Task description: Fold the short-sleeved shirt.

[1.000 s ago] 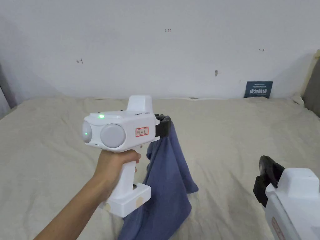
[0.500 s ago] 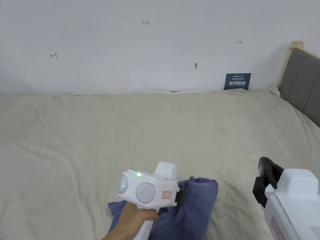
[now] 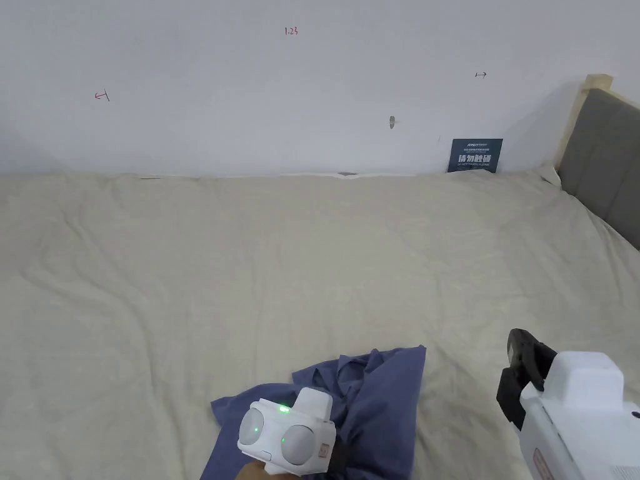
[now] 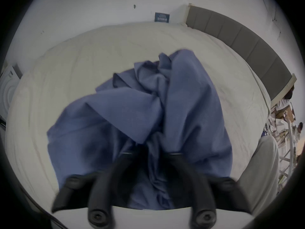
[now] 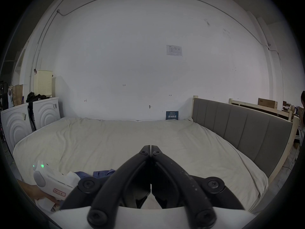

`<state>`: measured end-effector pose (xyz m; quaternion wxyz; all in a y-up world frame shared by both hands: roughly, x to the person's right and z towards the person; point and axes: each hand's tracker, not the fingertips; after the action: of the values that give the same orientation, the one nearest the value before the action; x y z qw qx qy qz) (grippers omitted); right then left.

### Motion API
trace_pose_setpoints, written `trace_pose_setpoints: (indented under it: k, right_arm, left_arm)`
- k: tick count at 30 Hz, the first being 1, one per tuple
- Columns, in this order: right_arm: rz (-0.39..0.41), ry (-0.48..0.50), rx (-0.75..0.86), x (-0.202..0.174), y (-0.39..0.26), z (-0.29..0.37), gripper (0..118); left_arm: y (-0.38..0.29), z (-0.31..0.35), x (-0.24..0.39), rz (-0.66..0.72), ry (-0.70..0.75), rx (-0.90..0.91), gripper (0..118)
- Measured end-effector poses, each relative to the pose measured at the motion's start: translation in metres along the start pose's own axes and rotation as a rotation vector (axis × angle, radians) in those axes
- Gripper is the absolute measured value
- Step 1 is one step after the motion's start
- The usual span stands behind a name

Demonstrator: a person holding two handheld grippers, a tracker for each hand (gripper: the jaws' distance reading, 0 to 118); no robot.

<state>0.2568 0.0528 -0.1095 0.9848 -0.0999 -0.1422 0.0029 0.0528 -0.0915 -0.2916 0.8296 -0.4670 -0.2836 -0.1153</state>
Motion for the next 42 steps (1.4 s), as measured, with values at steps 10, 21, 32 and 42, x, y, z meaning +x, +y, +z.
trace_pose_setpoints:
  k: [10, 21, 32, 42]
  right_arm:
    - [-0.003, 0.003, 0.073, -0.011, 0.027, 0.014, 1]
    - [0.011, 0.029, 0.137, -0.028, 0.049, 0.022, 2]
    - [0.023, 0.056, 0.148, -0.040, 0.051, 0.022, 2]
    - [0.017, 0.058, 0.122, -0.037, 0.042, 0.018, 2]
  left_arm:
    - [0.024, 0.141, -0.028, 0.107, 0.029, 0.469, 114]
    - [-0.010, 0.235, -0.059, 0.075, 0.385, 0.902, 95]
    - [-0.024, 0.238, -0.083, 0.124, 0.383, 0.828, 0]
    - [-0.056, 0.158, -0.109, 0.339, 0.212, 0.321, 0]
